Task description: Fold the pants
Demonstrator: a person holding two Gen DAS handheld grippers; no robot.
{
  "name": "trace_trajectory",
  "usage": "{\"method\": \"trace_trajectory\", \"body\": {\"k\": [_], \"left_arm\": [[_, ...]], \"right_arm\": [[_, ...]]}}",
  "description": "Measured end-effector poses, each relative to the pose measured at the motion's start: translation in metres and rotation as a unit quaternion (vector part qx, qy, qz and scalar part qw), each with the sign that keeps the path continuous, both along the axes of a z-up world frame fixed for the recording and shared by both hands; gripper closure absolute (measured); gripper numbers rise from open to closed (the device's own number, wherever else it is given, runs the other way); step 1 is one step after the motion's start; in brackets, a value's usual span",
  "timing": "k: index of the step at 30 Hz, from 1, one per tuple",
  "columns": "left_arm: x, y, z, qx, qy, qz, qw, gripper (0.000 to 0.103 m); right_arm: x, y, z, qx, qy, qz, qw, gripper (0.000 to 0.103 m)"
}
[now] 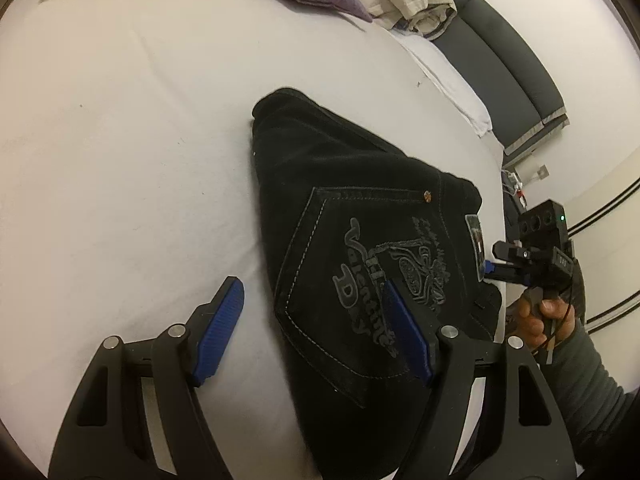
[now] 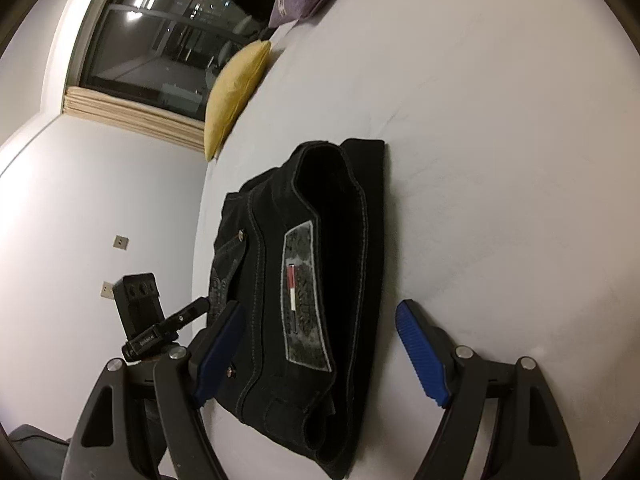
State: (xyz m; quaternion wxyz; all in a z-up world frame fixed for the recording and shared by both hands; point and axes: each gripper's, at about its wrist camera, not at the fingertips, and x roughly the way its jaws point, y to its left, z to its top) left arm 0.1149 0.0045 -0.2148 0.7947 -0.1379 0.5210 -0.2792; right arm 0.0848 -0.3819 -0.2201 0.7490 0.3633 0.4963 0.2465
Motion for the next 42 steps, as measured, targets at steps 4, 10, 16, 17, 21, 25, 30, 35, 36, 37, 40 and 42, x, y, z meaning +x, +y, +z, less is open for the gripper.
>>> {"method": "trace_trajectory", "body": {"k": [4, 10, 16, 17, 21, 25, 30, 35, 36, 37, 40, 42], "left_arm": [[0.003, -0.002, 0.001, -0.003, 0.007, -0.008, 0.9999, 0.033], [0.010, -0.014, 0.000, 0.005, 0.018, -0.035, 0.9992, 0.048], [0.011, 0.002, -0.002, -0.022, 0.030, -0.019, 0.9991, 0.065], [0.011, 0.000, -0.001, -0.019, 0.028, -0.019, 0.9992, 0.066], [0.009, -0.005, 0.005, -0.006, 0.016, -0.021, 0.9996, 0.075], [0.008, -0.016, 0.010, 0.006, 0.003, -0.020, 0.9998, 0.084], [0.006, -0.027, 0.016, 0.021, -0.011, -0.019, 0.9995, 0.088], [0.002, -0.029, 0.030, 0.016, -0.026, -0.017, 0.9994, 0.089], [0.001, -0.029, 0.033, 0.015, -0.029, -0.017, 0.9993, 0.089], [-0.001, -0.029, 0.038, 0.015, -0.032, -0.017, 0.9992, 0.089], [-0.007, -0.026, 0.052, 0.016, -0.044, -0.017, 0.9988, 0.089], [-0.010, -0.020, 0.064, 0.020, -0.051, -0.012, 0.9984, 0.089]], "right_arm": [[0.007, 0.007, 0.001, -0.006, 0.001, 0.008, 1.000, 0.023], [0.018, 0.018, 0.001, -0.022, 0.013, 0.020, 0.999, 0.023], [0.020, 0.019, 0.002, -0.029, 0.021, 0.014, 0.999, 0.025], [0.019, 0.021, 0.003, -0.036, 0.022, 0.014, 0.999, 0.027], [0.018, 0.026, 0.007, -0.076, 0.029, 0.010, 0.997, 0.048], [0.013, 0.024, 0.012, -0.094, 0.023, 0.002, 0.995, 0.063], [0.006, 0.031, 0.023, -0.131, 0.004, -0.002, 0.991, 0.073], [-0.002, 0.035, 0.037, -0.155, -0.015, -0.007, 0.988, 0.078], [-0.004, 0.037, 0.042, -0.158, -0.020, -0.008, 0.987, 0.079], [-0.006, 0.039, 0.047, -0.159, -0.025, -0.008, 0.987, 0.079], [-0.010, 0.047, 0.065, -0.158, -0.042, -0.002, 0.987, 0.081], [-0.012, 0.058, 0.079, -0.156, -0.055, 0.008, 0.986, 0.081]]}}
